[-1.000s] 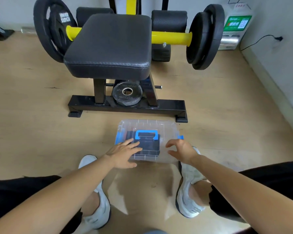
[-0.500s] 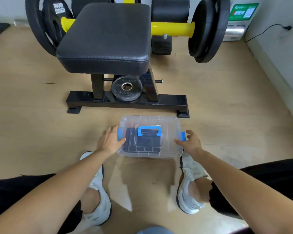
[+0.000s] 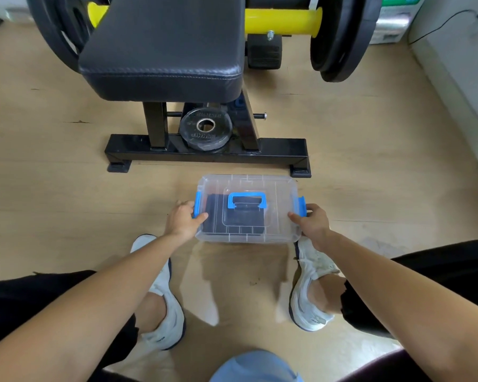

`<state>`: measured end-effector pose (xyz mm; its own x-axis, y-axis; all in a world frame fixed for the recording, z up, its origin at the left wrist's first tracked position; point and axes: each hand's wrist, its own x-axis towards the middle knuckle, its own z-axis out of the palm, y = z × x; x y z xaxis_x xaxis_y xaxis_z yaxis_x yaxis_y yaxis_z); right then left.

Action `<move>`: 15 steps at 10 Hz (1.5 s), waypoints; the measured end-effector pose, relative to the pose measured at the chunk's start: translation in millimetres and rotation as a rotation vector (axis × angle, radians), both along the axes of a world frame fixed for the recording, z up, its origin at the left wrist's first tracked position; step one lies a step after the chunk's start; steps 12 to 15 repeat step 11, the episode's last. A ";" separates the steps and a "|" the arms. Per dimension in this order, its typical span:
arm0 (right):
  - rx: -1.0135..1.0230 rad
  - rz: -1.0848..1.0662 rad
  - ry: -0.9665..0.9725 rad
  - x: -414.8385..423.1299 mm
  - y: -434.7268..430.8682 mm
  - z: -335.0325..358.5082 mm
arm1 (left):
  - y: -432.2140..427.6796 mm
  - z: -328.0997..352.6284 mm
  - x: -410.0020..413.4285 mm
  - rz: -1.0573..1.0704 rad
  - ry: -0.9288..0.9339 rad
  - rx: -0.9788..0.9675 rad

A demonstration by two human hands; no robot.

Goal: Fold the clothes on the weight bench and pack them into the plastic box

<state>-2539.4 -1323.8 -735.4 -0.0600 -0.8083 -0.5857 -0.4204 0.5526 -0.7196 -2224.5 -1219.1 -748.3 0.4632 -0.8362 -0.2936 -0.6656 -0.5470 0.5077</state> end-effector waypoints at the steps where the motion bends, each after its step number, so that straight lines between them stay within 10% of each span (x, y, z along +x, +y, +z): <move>1: 0.002 0.006 -0.014 -0.9 -1.4 0.8 | 2.7 2.2 -1.0 -0.051 -0.028 -0.015; 5: -0.201 0.136 0.184 0.0 -5.2 7.9 | 13.8 5.2 -5.3 -0.155 0.026 0.090; 9: -0.102 0.194 -0.287 5.9 -30.5 25.8 | -19.3 19.3 7.0 0.023 0.379 -0.053; 11: -0.220 0.284 0.086 10.9 -26.9 33.1 | -19.5 42.7 -10.1 0.016 0.090 -0.043; 15: -0.220 0.284 0.086 10.9 -26.9 33.1 | -19.5 42.7 -10.1 0.016 0.090 -0.043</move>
